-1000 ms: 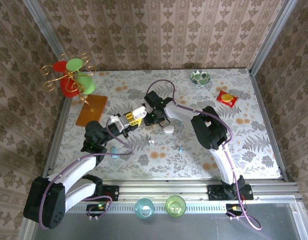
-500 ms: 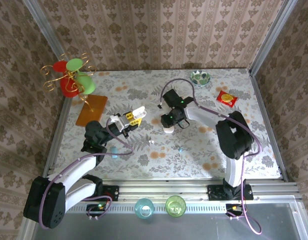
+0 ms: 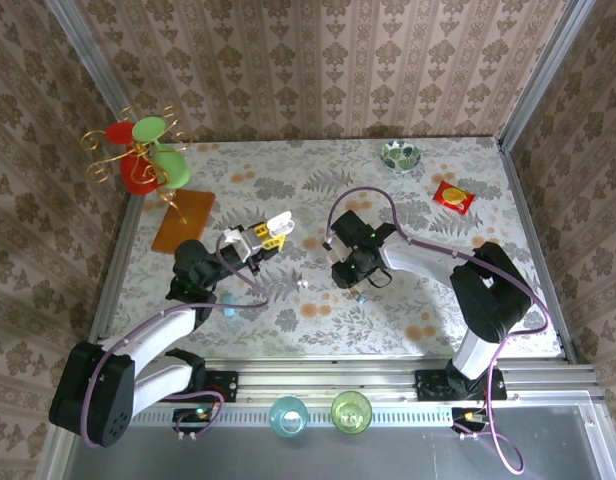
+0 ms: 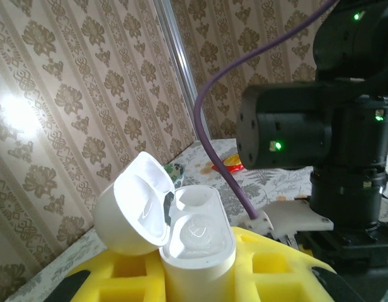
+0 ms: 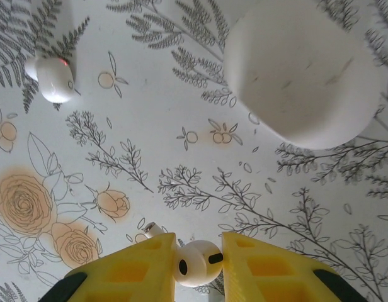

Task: Insert the wireless bluetooth earbuds into the charging case

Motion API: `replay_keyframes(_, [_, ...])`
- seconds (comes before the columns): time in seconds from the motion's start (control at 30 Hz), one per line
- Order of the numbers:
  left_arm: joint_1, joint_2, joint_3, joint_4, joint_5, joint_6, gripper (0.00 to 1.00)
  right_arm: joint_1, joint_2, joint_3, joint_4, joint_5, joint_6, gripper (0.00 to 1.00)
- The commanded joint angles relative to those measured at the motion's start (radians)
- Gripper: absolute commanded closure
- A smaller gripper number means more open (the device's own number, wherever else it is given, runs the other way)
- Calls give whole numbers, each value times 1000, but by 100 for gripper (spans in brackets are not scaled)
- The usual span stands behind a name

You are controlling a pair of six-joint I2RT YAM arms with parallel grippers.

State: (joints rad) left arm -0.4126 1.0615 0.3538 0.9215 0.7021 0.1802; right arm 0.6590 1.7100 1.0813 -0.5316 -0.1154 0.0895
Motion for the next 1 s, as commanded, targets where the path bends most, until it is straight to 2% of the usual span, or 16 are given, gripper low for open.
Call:
replay_keyframes(0.0, [-5, -9, 16, 43, 0, 6, 100, 2, 4, -22, 40, 18, 32, 74])
replay_keyframes(0.37, [-5, -23, 0, 33, -3, 19, 100, 6, 50, -15, 0, 144, 27, 73])
replay_keyframes(0.5, [-6, -21, 5, 31, -4, 21, 100, 8, 26, -21, 1, 158, 37, 64])
replay_keyframes(0.57, [-6, -20, 7, 30, -2, 22, 100, 8, -2, -35, 18, 168, 60, 57])
replay_keyframes(0.7, [-6, -17, 8, 30, -2, 23, 100, 9, -47, -70, 78, 215, 191, 45])
replay_keyframes(0.87, [-8, 0, 12, 50, 2, 16, 100, 8, -45, -98, 105, 257, 446, 44])
replay_keyframes(0.97, [-9, 7, 16, 53, 3, 15, 100, 8, -29, -96, 99, 248, 530, 43])
